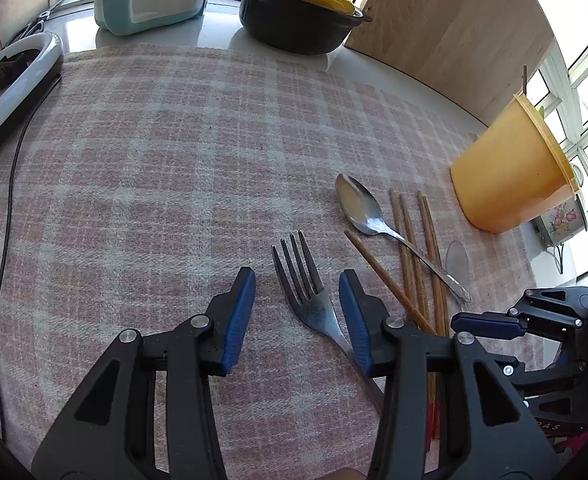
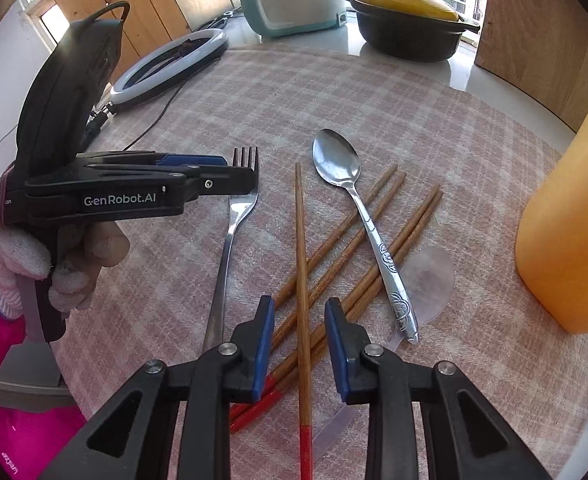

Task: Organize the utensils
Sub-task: 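Move the right tool to the chopsticks while the left tool moves to the steel fork, then grasp a wooden chopstick with the right tool while the left tool grasps the steel fork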

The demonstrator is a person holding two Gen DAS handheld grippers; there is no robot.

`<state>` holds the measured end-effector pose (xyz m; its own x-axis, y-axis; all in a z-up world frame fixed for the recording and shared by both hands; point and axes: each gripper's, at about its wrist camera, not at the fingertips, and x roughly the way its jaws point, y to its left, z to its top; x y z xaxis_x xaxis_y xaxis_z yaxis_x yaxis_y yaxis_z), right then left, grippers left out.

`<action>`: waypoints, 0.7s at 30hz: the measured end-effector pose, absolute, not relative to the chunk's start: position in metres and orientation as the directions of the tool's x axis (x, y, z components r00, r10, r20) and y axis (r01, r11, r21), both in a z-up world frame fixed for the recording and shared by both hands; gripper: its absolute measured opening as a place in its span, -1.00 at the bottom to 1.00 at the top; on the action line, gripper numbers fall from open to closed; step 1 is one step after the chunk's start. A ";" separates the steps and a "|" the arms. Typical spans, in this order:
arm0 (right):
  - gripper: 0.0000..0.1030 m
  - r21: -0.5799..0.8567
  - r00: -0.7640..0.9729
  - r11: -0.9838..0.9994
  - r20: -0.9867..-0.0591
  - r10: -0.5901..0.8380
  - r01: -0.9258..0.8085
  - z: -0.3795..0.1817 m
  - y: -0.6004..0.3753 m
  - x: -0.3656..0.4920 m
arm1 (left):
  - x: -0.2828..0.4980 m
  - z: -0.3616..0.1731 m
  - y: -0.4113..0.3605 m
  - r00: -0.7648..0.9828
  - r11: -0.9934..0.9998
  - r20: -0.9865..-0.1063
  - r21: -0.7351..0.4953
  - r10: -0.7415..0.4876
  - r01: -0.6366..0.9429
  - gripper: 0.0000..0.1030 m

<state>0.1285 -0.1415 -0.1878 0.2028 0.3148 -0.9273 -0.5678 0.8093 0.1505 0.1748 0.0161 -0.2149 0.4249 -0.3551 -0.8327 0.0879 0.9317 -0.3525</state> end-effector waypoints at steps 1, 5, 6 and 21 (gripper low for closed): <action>-0.51 0.146 0.200 0.809 -0.930 0.309 -0.570 -0.190 -0.140 0.130 | 0.175 -0.215 0.015 0.430 0.932 -0.831 -0.351 -0.354 0.090 -0.15; -0.56 0.134 0.189 0.810 -0.939 0.289 -0.571 -0.195 -0.139 0.133 | 0.175 -0.214 0.010 0.433 0.936 -0.831 -0.332 -0.349 0.118 -0.15; -0.58 0.130 0.188 0.810 -0.940 0.283 -0.572 -0.196 -0.138 0.133 | 0.175 -0.214 0.008 0.436 0.938 -0.831 -0.324 -0.346 0.126 -0.15; -0.85 0.108 0.178 0.806 -0.950 0.256 -0.582 -0.201 -0.128 0.135 | 0.169 -0.214 -0.004 0.489 0.964 -0.831 -0.220 -0.267 0.153 -0.80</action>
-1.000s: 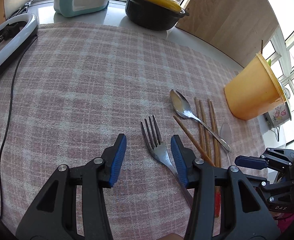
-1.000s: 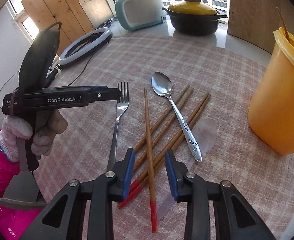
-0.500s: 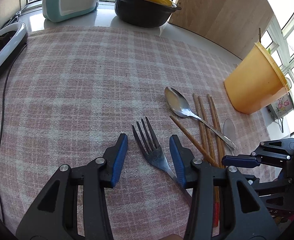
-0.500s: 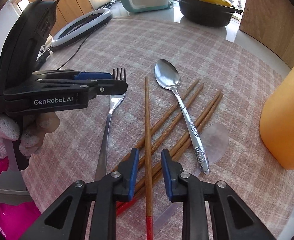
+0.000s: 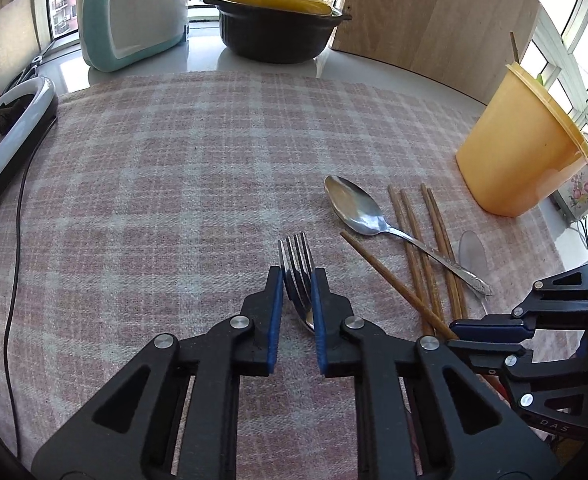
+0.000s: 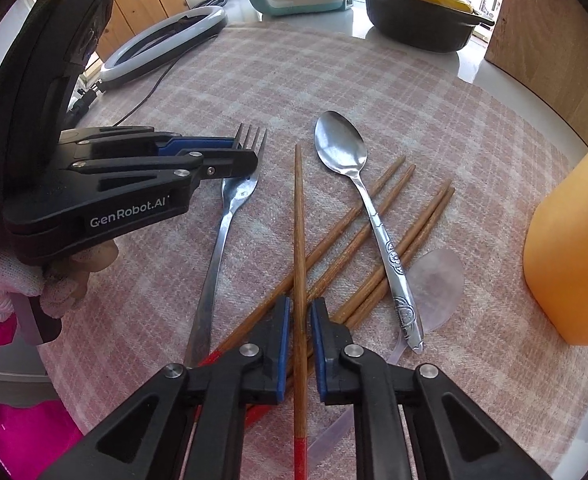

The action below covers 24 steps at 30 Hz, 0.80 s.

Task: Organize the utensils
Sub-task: 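Grasp a wooden chopstick with the right tool while the left tool grasps the steel fork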

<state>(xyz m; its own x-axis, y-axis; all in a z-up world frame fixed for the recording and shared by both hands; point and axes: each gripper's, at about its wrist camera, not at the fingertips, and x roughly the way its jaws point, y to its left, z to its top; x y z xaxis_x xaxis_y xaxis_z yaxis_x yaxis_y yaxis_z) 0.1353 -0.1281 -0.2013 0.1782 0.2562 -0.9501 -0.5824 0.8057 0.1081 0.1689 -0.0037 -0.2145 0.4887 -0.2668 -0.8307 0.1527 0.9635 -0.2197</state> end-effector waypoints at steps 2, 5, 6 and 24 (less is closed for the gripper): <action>-0.88 0.111 0.180 0.808 -0.949 0.259 -0.579 -0.201 -0.129 0.136 | 0.168 -0.213 -0.006 0.496 0.964 -0.827 -0.214 -0.265 0.158 -0.85; -0.91 0.119 0.180 0.815 -0.947 0.264 -0.568 -0.201 -0.132 0.137 | 0.169 -0.212 -0.012 0.501 0.965 -0.827 -0.196 -0.257 0.172 -0.90; -0.92 0.127 0.177 0.816 -0.947 0.270 -0.564 -0.202 -0.133 0.137 | 0.169 -0.212 -0.014 0.502 0.966 -0.828 -0.185 -0.252 0.180 -0.91; -0.92 0.209 0.185 0.833 -0.920 0.344 -0.512 -0.193 -0.149 0.138 | 0.169 -0.210 -0.012 0.480 0.963 -0.836 -0.206 -0.265 0.173 -0.95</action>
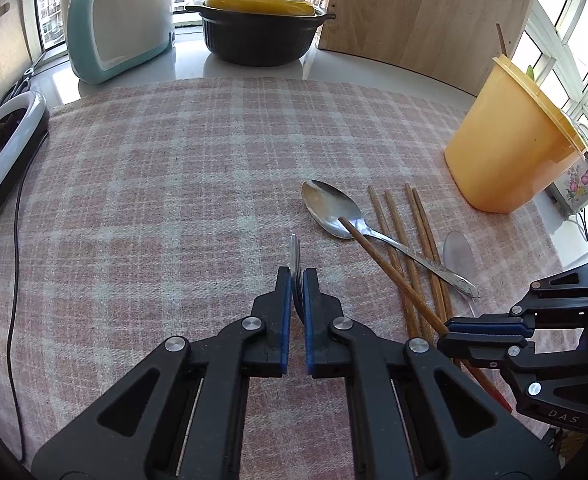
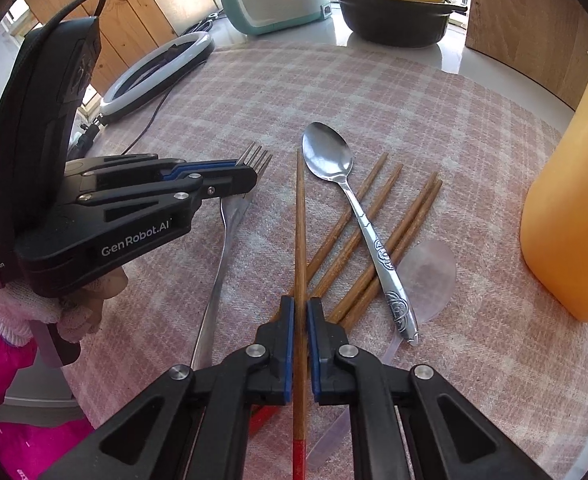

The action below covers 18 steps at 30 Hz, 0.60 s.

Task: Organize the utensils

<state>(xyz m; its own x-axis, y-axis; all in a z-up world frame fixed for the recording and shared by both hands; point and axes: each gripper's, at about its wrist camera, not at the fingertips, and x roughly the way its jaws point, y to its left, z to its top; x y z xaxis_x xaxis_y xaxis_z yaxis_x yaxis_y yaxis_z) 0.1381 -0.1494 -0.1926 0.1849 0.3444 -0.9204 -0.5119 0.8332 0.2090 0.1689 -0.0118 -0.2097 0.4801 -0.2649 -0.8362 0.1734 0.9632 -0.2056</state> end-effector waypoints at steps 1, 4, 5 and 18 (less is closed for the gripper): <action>-0.92 0.213 0.193 0.836 -0.917 0.350 -0.506 -0.191 -0.151 0.138 | 0.167 -0.207 -0.011 0.484 0.962 -0.833 -0.212 -0.269 0.170 -0.95; -0.92 0.230 0.216 0.846 -0.904 0.369 -0.481 -0.184 -0.158 0.136 | 0.163 -0.198 -0.008 0.495 0.959 -0.821 -0.233 -0.284 0.163 -0.97; -0.92 0.236 0.225 0.849 -0.899 0.375 -0.473 -0.181 -0.161 0.136 | 0.162 -0.194 -0.007 0.501 0.958 -0.817 -0.237 -0.287 0.163 -0.97; -0.92 0.251 0.351 0.880 -0.845 0.403 -0.404 -0.150 -0.190 0.125 | 0.153 -0.169 0.006 0.549 0.961 -0.788 -0.226 -0.278 0.161 -1.00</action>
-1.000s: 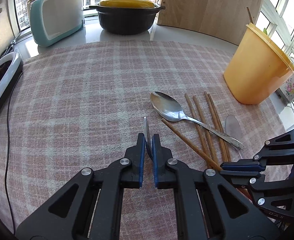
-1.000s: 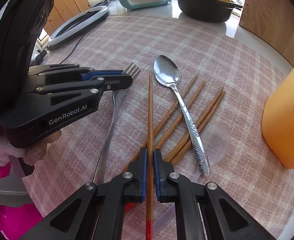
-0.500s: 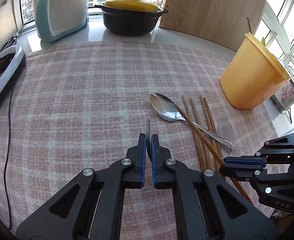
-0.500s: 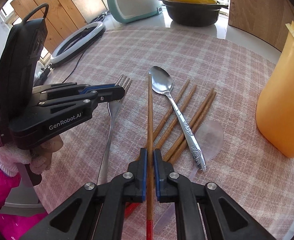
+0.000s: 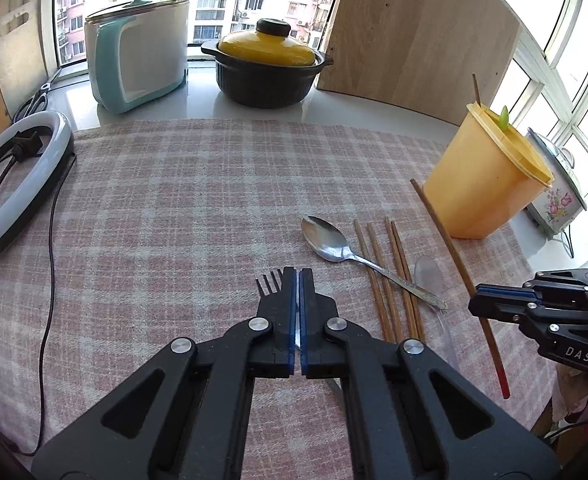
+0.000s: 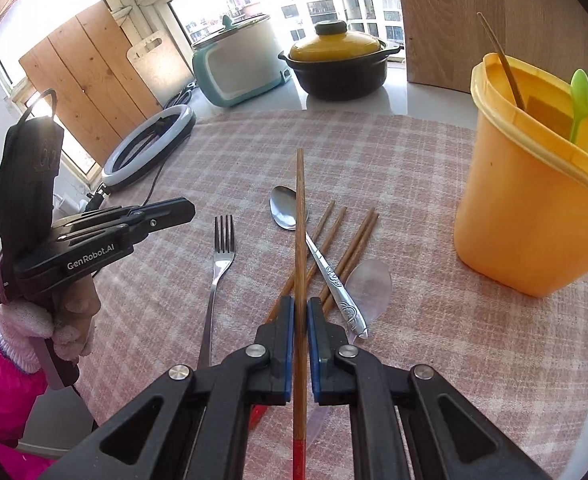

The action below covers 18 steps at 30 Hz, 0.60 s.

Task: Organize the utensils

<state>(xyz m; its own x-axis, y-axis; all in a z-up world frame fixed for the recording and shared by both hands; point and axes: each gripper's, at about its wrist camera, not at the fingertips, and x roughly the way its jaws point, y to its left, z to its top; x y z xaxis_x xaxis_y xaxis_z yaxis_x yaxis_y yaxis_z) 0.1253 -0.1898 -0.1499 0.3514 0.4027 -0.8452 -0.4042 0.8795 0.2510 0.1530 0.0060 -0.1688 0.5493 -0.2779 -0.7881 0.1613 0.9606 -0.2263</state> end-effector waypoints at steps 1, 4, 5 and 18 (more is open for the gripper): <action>-0.92 0.249 0.353 0.880 -0.845 0.401 -0.405 -0.150 -0.190 0.125 | 0.154 -0.172 0.009 0.542 0.958 -0.790 -0.242 -0.287 0.154 -1.00; -0.92 0.254 0.350 0.878 -0.844 0.406 -0.407 -0.150 -0.191 0.122 | 0.157 -0.178 0.016 0.504 0.950 -0.807 -0.289 -0.307 0.116 -0.79; -0.92 0.254 0.349 0.877 -0.844 0.407 -0.408 -0.150 -0.191 0.121 | 0.159 -0.181 0.016 0.489 0.948 -0.814 -0.296 -0.315 0.119 -0.56; -0.92 0.264 0.348 0.879 -0.843 0.411 -0.397 -0.153 -0.200 0.113 | 0.172 -0.217 -0.011 0.490 0.963 -0.831 -0.194 -0.263 0.187 -0.57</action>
